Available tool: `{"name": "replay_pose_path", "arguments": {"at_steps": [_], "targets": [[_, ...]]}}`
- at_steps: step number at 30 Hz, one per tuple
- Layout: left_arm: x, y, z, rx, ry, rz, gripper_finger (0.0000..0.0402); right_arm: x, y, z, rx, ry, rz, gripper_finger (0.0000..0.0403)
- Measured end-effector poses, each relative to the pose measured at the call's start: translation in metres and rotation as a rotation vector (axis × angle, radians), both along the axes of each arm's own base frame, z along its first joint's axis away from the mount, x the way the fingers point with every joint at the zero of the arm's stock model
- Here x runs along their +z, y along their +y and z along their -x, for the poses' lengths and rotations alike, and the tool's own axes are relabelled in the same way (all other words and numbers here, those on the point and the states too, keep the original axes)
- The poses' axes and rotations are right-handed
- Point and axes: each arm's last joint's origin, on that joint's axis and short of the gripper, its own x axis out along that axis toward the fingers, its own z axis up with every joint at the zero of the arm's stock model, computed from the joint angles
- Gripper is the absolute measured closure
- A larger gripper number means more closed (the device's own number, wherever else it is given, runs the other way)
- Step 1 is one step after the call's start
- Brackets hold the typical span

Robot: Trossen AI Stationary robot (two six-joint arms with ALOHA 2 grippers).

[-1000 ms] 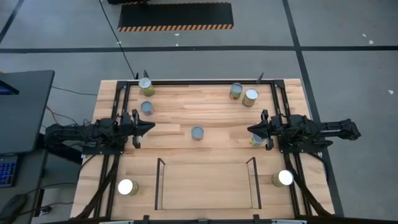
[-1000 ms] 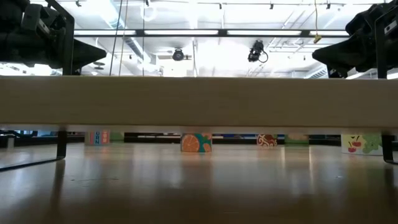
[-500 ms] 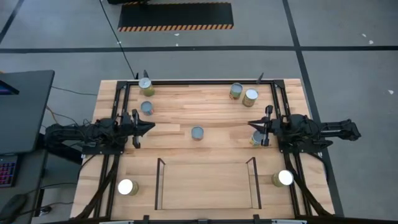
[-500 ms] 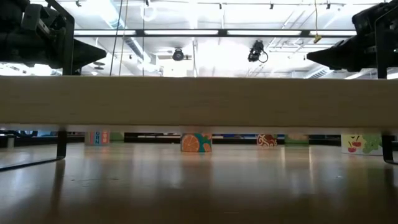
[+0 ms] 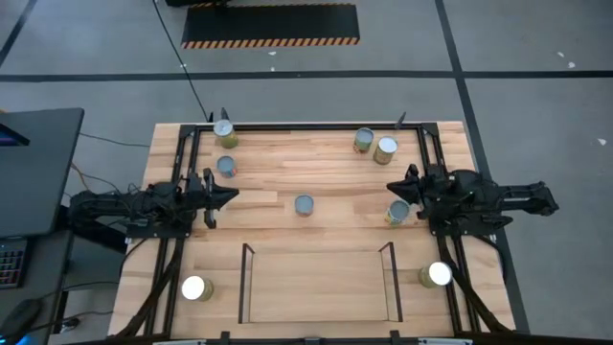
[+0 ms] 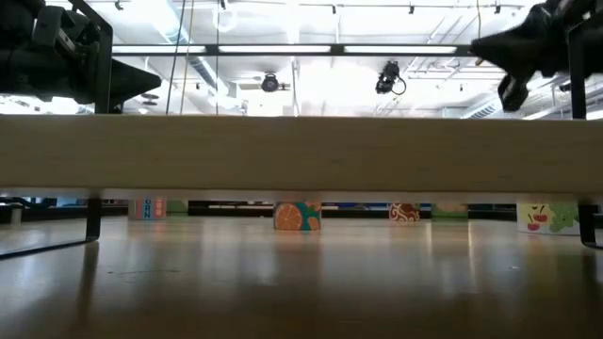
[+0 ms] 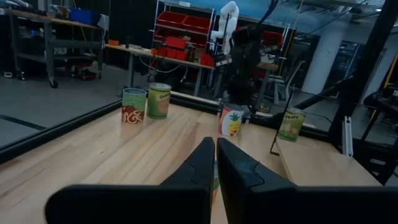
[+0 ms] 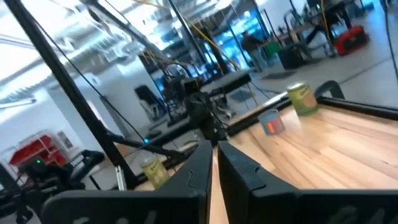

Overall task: Pick and place cans onto a shelf
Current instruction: Put the canned mixed fruit on the shelf

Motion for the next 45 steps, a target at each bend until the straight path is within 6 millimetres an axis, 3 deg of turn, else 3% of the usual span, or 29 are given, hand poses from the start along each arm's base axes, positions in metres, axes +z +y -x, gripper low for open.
{"name": "replay_pose_path", "arguments": {"at_steps": [8, 18, 22, 26, 31, 35, 38, 40, 45], "targets": [[0.0, 0.0, 0.0, 0.0, 0.0, 0.0, 0.0377, 0.051, -0.002, -0.011, -0.078, 0.329, -0.002, 0.0398], [0.0, 0.0, 0.0, 0.0, -0.001, 0.0, 0.0377, 0.094, -0.002, -0.059, -0.205, 0.913, -0.106, 0.0397], [0.0, 0.0, 0.0, 0.0, -0.001, 0.0, 0.0377, 0.102, 0.005, -0.074, -0.203, 1.116, -0.201, 0.0374], [0.0, 0.0, 0.0, 0.0, -0.001, 0.0, 0.0377, 0.096, 0.009, -0.085, -0.165, 1.243, -0.34, 0.0306], [0.0, 0.0, 0.0, 0.0, -0.001, 0.0, 0.0377, 0.077, 0.01, -0.091, -0.226, 1.318, -0.473, 0.018], [0.0, 0.0, 0.0, 0.0, 0.0, 0.0, 0.0377, 0.058, 0.008, -0.086, -0.324, 1.358, -0.526, 0.0078], [0.0, 0.0, 0.0, 0.0, 0.0, 0.0, 0.0377, 0.042, 0.0, -0.079, -0.423, 1.403, -0.595, 0.0024], [0.0, 0.0, 0.0, 0.0, 0.0, 0.0, 0.0377, 0.031, -0.004, -0.076, -0.457, 1.432, -0.664, 0.0009], [0.0, 0.0, 0.0, 0.0, -0.001, 0.0, 0.0377, 0.009, -0.01, -0.072, -0.516, 1.429, -0.752, 0.0018]]}}
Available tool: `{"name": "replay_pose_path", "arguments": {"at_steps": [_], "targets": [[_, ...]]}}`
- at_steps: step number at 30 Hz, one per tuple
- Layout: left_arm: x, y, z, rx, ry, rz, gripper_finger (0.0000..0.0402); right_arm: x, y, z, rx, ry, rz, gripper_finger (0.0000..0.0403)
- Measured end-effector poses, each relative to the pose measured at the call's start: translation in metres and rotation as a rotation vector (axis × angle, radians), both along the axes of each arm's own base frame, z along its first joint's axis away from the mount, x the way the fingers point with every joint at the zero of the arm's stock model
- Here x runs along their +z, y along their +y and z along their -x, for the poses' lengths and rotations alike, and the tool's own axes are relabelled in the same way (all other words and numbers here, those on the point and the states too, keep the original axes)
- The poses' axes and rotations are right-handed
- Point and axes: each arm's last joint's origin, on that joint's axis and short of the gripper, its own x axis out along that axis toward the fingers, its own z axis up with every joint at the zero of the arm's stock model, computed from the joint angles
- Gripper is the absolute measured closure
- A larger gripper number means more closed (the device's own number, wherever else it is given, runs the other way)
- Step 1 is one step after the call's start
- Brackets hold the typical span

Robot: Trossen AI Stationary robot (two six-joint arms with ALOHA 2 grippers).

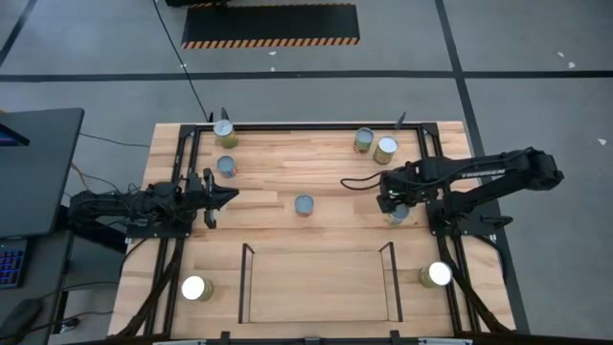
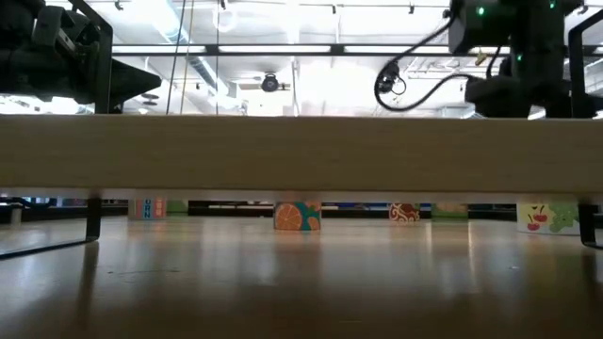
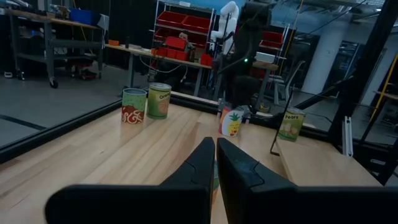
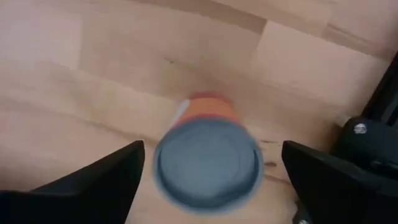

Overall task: Pick and place cans onto a shelf
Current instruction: Put the canned mixed fruit on the shelf

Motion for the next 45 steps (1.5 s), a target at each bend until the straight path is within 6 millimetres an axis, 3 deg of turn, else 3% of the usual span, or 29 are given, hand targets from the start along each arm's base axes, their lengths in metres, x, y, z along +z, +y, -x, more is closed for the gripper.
{"name": "replay_pose_path", "arguments": {"at_steps": [12, 23, 36, 45], "targets": [[0.0, 0.0, 0.0, 0.0, 0.0, 0.0, 0.0377, -0.032, 0.004, -0.006, -0.072, 0.019, -0.071, 0.0034], [0.0, 0.0, 0.0, 0.0, 0.0, 0.0, 0.0377, -0.032, 0.017, -0.033, -0.115, 0.008, 0.017, 0.0116], [0.0, 0.0, 0.0, 0.0, 0.0, 0.0, 0.0377, 0.046, 0.026, -0.101, 0.016, -0.125, 0.145, 0.0116], [0.0, 0.0, 0.0, 0.0, 0.0, -0.001, 0.0377, 0.086, 0.071, -0.149, 0.072, -0.225, 0.115, 0.0116]]}}
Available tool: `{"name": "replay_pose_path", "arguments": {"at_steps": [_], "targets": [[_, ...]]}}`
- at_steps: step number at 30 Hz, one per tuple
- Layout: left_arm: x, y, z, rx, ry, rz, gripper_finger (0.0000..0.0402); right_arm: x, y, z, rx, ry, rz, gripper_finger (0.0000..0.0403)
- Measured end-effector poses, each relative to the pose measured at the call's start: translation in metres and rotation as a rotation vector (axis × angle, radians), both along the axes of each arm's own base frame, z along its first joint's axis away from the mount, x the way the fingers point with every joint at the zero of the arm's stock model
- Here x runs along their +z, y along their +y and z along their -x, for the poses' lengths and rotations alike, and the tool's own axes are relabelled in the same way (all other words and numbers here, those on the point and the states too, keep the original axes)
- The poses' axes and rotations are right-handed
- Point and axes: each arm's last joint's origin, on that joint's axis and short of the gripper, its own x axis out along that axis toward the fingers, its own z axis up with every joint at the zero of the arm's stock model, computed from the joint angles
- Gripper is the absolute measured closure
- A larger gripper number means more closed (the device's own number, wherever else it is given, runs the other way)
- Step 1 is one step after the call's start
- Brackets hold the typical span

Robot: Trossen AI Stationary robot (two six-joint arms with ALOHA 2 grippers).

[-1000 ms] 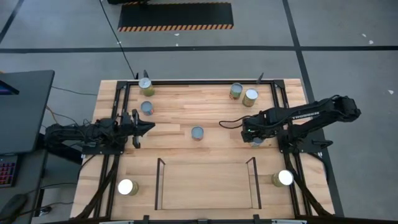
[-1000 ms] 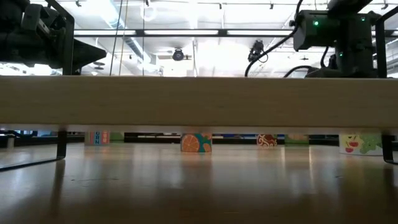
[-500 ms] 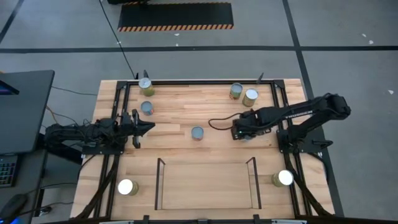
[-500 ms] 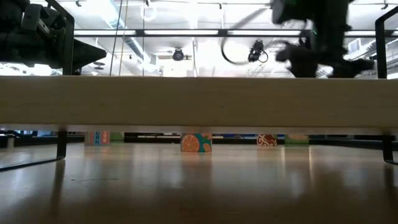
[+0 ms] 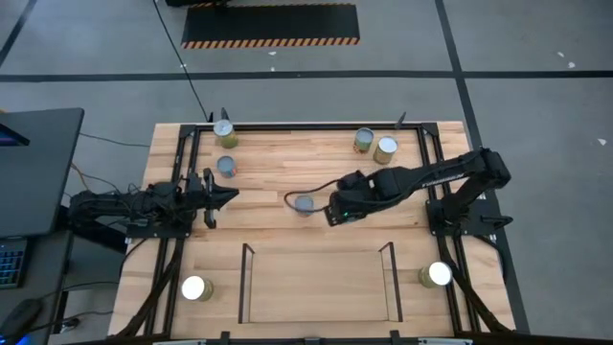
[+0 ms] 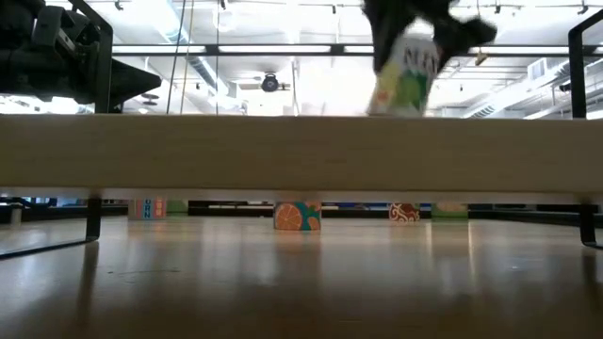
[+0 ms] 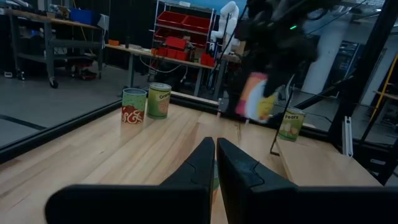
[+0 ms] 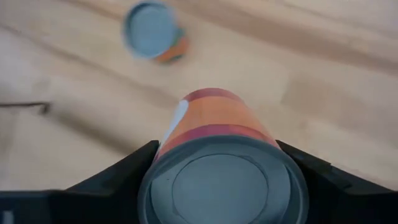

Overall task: Pick and place cans onto a shelf
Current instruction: Put the canned mixed fruit on the shelf

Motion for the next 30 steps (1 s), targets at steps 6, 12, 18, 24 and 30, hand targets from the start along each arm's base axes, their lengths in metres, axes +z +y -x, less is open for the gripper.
{"name": "replay_pose_path", "arguments": {"at_steps": [6, 12, 18, 24, 30], "targets": [[0.0, 0.0, 0.0, 0.0, 0.0, 0.0, 0.0377, 0.028, 0.038, -0.02, -0.085, 0.025, -0.057, 0.0116], [0.0, 0.0, 0.0, 0.0, 0.0, 0.0, 0.0377, 0.033, 0.075, -0.039, -0.146, 0.052, -0.14, 0.0116], [0.0, 0.0, 0.0, 0.0, 0.0, 0.0, 0.0377, 0.011, 0.109, -0.05, -0.221, 0.09, -0.169, 0.0116], [0.0, 0.0, 0.0, 0.0, 0.0, 0.0, 0.0377, -0.023, 0.122, -0.057, -0.243, 0.212, -0.11, 0.0116], [0.0, 0.0, 0.0, 0.0, 0.0, 0.0, 0.0377, -0.044, 0.119, -0.067, -0.239, 0.271, -0.089, 0.0112]]}}
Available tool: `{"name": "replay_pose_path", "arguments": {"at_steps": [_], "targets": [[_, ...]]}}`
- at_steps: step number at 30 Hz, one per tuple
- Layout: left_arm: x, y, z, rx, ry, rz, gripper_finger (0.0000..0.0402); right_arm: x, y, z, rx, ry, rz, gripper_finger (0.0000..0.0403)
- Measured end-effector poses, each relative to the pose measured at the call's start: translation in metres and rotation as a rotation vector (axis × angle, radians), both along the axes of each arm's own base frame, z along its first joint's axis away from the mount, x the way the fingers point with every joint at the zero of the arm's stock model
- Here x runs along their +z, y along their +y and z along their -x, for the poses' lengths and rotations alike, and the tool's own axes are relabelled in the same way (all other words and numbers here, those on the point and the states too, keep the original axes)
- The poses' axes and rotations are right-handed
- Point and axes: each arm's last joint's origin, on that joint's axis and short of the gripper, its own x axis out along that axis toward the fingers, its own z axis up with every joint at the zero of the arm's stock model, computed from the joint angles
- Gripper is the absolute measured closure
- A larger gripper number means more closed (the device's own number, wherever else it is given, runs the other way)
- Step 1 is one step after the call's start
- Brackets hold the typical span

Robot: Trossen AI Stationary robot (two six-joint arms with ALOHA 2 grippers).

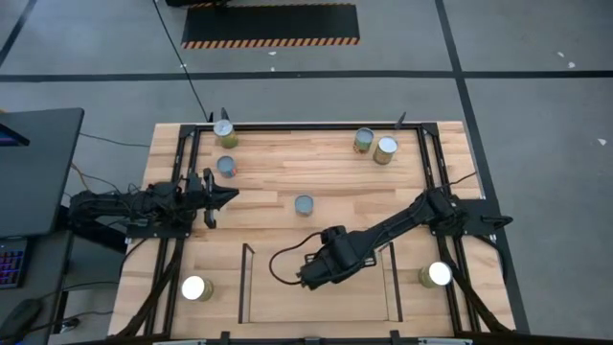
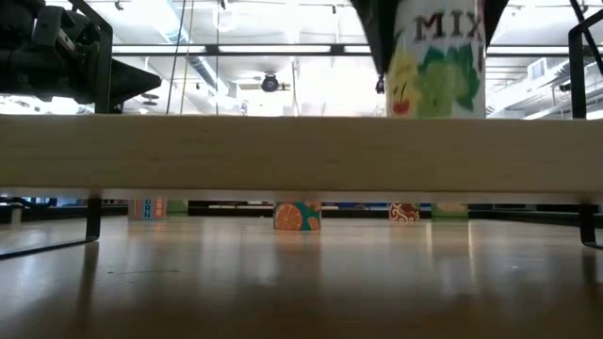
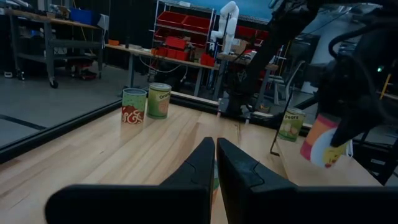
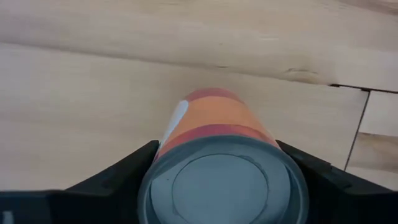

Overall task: Pick and place cans onto a shelf
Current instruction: Put the canned mixed fruit on the shelf

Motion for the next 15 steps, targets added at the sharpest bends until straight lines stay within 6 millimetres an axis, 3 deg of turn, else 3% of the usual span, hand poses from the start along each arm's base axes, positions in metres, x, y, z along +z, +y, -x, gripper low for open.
{"name": "replay_pose_path", "arguments": {"at_steps": [8, 15], "targets": [[0.0, 0.0, 0.0, 0.0, -0.003, 0.0, 0.0377, -0.012, -0.013, -0.016, 0.042, 0.012, -0.083, 0.0094], [0.001, 0.0, 0.0, 0.0, -0.011, 0.001, 0.0377, -0.012, -0.012, -0.015, 0.07, 0.022, -0.086, 0.0088]]}}
